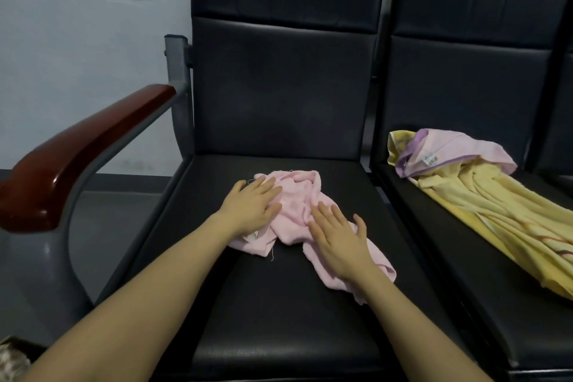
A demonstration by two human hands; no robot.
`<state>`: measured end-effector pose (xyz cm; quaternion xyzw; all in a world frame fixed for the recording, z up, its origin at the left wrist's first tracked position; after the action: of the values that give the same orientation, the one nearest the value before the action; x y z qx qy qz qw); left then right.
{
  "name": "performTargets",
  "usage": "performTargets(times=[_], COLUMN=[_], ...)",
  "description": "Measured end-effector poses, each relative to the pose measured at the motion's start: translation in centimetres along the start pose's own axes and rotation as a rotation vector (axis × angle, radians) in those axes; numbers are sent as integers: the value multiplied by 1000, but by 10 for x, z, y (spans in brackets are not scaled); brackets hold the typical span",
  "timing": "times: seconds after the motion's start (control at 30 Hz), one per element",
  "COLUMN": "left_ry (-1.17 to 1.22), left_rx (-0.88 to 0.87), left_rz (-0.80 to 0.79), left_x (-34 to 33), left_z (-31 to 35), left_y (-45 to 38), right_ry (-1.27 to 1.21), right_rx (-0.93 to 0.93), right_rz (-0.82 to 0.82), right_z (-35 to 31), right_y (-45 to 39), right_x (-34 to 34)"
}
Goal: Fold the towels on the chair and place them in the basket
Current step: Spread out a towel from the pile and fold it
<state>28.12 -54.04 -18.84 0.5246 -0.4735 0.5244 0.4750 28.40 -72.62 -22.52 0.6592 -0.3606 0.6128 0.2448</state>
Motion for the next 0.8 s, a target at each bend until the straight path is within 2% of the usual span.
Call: performTargets(times=[0.17,0.27,0.47,0.6,0.67,0.8], left_ry=[69,122,55,101,197,237], left_rx=[44,105,136,143,148,187], left_rz=[-100,-52,31,99,185,331], left_x=[-20,-24,-14,-6,4,11], left_z=[-8,-9,-3,-3,-5,-13], left_y=[-6,6,44,63,66,60], right_ry=[-35,-9,-78,-340,-363,-349], right_rx=[-3,-6,-3,-26,5,55], right_rz=[-27,-44,-46,236,335,466], right_z=[16,19,12,6,3,-2], right_y=[-19,-32,-40,-21,-9,10], right_x=[2,3,8,18,22,33])
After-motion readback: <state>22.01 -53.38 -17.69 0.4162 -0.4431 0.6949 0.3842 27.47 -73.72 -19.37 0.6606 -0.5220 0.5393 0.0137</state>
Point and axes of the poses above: each hand's wrist, its own y-axis away from the middle knuckle, its own x-axis out of the back of the hand, z = x × y, the point moved 5 cm from there along -y, towards the middle knuckle, and after that the axes turned 12 degrees about x, right-handed, at the moved point
